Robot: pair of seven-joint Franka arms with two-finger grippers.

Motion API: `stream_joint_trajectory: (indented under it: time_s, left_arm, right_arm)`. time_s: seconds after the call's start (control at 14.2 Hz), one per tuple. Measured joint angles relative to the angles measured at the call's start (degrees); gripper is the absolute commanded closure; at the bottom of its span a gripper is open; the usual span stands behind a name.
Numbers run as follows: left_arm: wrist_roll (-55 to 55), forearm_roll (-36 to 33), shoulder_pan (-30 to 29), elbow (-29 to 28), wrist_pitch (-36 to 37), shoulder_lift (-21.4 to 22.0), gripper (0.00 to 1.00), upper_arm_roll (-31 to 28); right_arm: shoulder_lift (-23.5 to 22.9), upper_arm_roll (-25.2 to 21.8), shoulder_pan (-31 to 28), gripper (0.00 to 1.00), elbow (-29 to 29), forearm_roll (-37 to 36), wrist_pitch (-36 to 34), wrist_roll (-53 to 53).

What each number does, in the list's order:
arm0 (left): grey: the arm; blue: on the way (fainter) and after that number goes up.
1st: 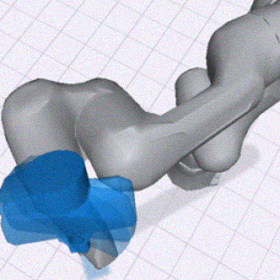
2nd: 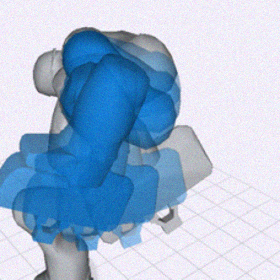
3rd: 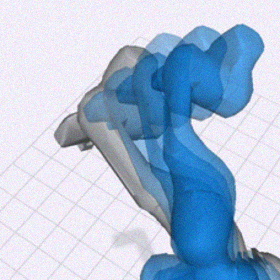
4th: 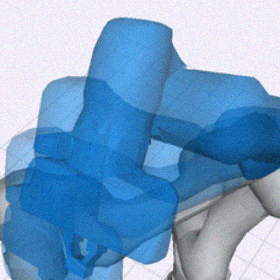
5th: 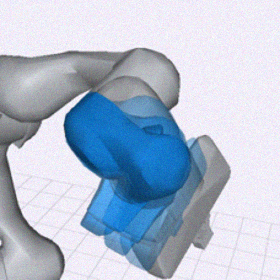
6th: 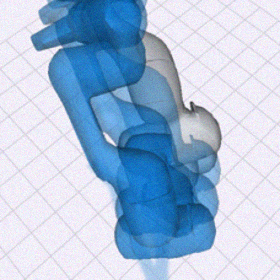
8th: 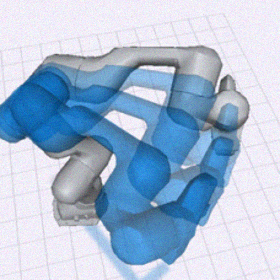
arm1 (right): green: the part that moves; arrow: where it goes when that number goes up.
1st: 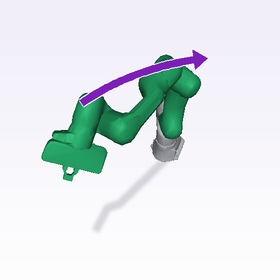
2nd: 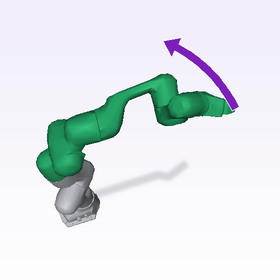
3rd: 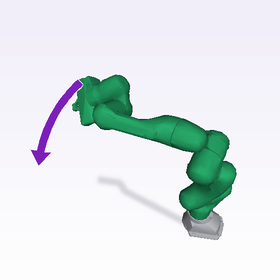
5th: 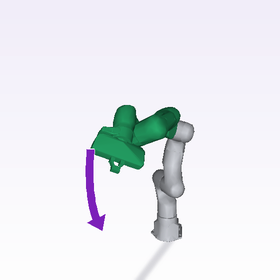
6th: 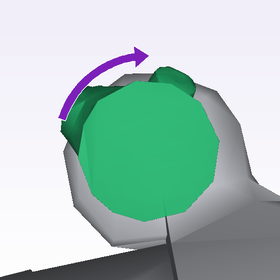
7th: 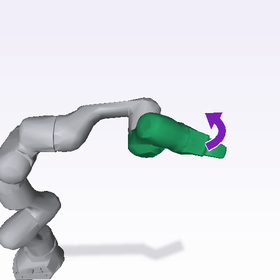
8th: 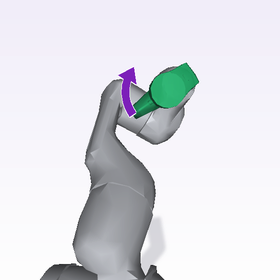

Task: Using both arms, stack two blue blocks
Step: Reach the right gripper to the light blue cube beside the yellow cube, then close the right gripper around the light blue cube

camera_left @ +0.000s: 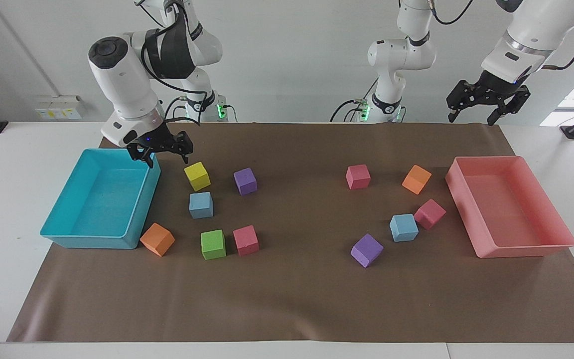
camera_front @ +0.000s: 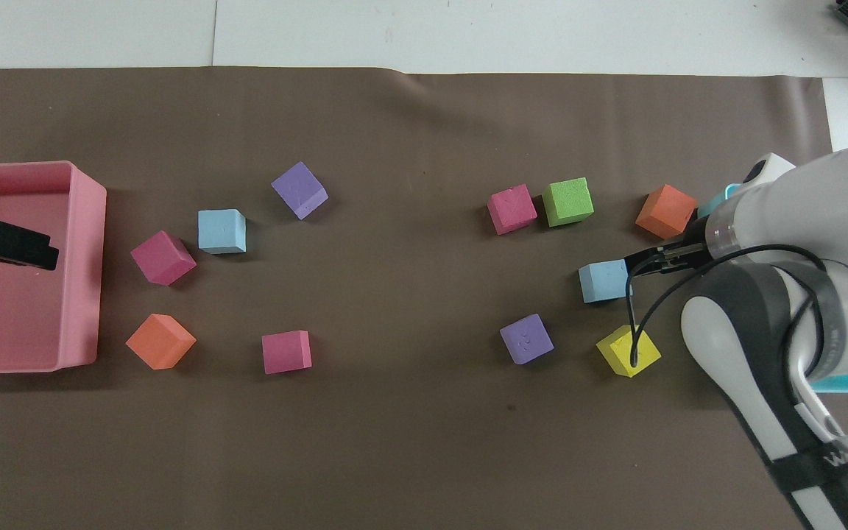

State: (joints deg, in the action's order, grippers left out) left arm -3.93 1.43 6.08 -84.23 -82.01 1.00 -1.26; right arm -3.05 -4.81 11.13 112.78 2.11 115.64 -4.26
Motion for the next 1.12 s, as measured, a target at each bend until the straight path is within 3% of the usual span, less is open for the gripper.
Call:
stream_joint_trajectory:
  time_s: [0.28, 0.63, 1.12]
  left_arm:
    - [0.0, 0.0, 0.0, 0.0, 0.0, 0.1, 0.00, 0.1]
    - [0.0, 0.0, 0.0, 0.0, 0.0, 0.1, 0.00, 0.3]
    - [0.0, 0.0, 0.0, -0.6, 0.0, 0.4, 0.00, 0.3]
  right_arm:
    - [-3.6, 0.0, 1.2, 0.00, 3.6, 0.1, 6.0, -2.9]
    - [-4.3, 0.0, 1.2, 0.00, 8.7, 0.2, 11.6, -3.2]
    - [-7.6, 0.0, 1.3, 0.00, 9.8, 3.4, 15.2, -4.2]
